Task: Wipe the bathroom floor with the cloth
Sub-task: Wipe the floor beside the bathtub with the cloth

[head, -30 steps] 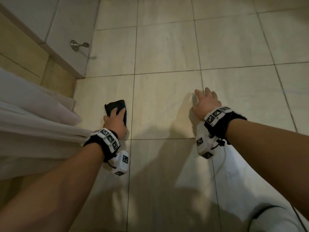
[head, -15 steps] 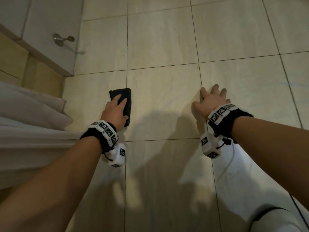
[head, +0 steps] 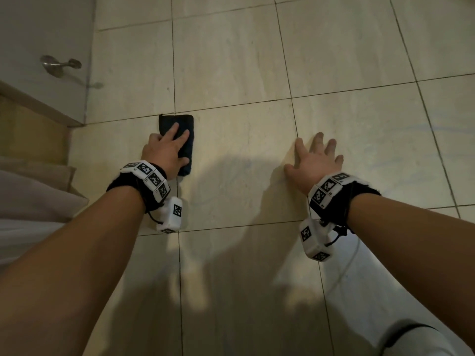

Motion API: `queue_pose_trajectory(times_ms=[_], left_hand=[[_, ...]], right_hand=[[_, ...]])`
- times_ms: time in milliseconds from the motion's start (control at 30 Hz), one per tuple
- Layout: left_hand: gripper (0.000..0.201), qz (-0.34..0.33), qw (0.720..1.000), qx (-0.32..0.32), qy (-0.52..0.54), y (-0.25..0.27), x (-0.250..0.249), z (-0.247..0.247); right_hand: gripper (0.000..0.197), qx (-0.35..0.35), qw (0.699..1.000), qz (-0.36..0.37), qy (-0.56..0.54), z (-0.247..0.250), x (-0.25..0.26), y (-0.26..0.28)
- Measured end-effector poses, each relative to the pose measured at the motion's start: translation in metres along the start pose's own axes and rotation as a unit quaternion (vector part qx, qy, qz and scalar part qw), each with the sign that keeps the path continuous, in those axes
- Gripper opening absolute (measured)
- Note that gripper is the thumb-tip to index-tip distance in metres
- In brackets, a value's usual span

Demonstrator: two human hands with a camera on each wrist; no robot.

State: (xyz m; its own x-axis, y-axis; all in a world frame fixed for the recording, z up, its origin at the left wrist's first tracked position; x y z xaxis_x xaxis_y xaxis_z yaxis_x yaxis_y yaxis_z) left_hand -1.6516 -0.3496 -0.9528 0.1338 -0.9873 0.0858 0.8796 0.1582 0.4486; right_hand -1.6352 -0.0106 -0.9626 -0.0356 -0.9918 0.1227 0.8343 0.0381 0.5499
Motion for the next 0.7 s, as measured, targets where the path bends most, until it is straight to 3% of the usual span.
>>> queue_pose_trajectory(times_ms=[300, 533, 700], left_hand=[[0.068, -0.043, 0.999, 0.004, -0.005, -0.011, -0.052, 0.013], [0.067, -0.041, 0.998, 0.042, -0.033, 0.011, -0.050, 0.006], [0.079, -0.058, 0.992, 0.105, -0.049, 0.033, -0.040, -0.004]], right_hand=[[0.082, -0.001, 1.000, 0.006, 0.014, -0.002, 0.001, 0.000], [0.083, -0.005, 1.000, 0.009, 0.015, -0.003, 0.001, 0.004], [0.083, 0.004, 1.000, 0.011, 0.009, -0.001, 0.002, 0.007]])
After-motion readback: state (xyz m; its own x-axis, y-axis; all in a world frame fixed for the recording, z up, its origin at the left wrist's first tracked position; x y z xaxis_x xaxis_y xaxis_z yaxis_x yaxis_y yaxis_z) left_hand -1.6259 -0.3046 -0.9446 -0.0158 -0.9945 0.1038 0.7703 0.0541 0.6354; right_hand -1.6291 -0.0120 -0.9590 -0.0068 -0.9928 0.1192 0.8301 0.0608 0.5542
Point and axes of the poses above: each hand's wrist, its own y-axis away from the middle knuckle, its own z-axis out of the back of the hand, x = y × z, the point moved 6 cm from there along -y, towards the middle knuckle, and after that the axes turned 5 degrees about z, right-handed, at the moved point
